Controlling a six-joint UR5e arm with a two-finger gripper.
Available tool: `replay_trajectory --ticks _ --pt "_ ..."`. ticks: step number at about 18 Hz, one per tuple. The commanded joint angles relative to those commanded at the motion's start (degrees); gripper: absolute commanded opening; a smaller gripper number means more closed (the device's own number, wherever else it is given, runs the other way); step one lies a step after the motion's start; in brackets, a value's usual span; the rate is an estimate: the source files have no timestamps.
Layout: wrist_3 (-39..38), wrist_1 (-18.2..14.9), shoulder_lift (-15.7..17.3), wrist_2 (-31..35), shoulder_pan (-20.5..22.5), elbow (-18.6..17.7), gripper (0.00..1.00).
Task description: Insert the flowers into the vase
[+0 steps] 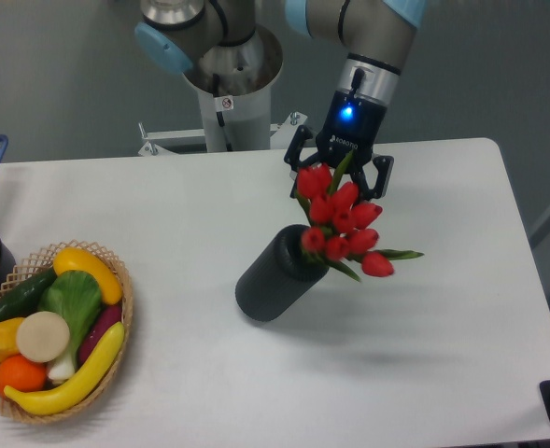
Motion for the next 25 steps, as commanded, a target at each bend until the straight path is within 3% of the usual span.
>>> replay_trajectory --ticks 3,6,13,15,20,25 --pt "-1.32 0.0 0.35 -0.18 -0.44 1.24 1.0" --pt "-1.24 -0.09 1.85 0.0 -0.62 -0.69 1.0" --pt "-3.24 -0.18 1.06 0.17 -0.18 -0.26 1.0" --pt "-4.75 -0.52 0.8 0.44 3.13 0.79 1.0" --pt "-4.84 -0.79 0.88 0.87 6.84 2.64 1.0" --pt "-4.14 -1.76 1.94 11.14 7.9 4.22 1.0"
